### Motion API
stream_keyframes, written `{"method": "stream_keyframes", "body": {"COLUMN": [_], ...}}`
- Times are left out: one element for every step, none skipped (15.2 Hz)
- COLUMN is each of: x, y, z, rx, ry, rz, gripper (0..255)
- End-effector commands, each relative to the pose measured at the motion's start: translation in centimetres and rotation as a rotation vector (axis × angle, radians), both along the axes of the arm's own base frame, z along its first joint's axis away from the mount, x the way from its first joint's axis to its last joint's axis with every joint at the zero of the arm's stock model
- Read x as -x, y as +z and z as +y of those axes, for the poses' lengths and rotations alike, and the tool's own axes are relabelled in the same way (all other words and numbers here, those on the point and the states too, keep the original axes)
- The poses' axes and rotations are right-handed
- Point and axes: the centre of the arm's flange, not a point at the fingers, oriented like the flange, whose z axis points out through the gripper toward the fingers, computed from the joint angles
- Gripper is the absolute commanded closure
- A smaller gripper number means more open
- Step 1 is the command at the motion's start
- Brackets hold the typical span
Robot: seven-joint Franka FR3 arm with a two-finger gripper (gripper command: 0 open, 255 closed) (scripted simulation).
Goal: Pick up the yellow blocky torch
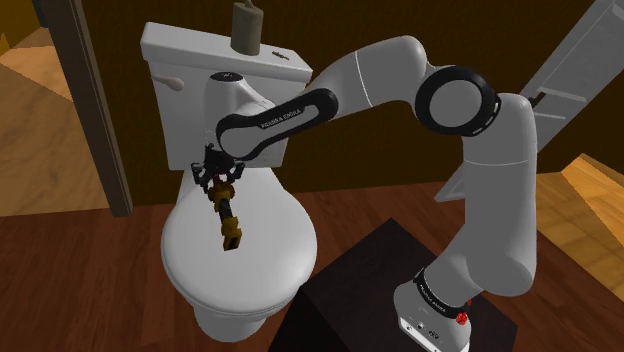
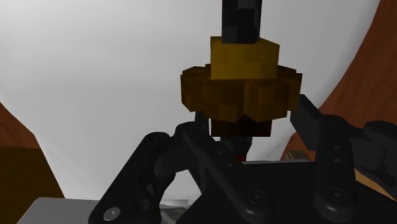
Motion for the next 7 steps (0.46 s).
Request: {"method": "stream_keyframes", "body": {"x": [0.0,0.0,0.0,0.0,0.0,0.0,0.0], "y": [1.1,1.6,2.2,2.7,3.2,3.3,3.3], "z": [-0.1,-0.1,-0.1,-0.1,-0.1,-0.1,-0.1], "rx": [0.000,0.000,0.000,0.000,0.000,0.000,0.000], "ry": [0.000,0.000,0.000,0.000,0.000,0.000,0.000], "rz": [0.000,0.000,0.000,0.000,0.000,0.000,0.000], "gripper": [255,255,255,255,255,255,255]}}
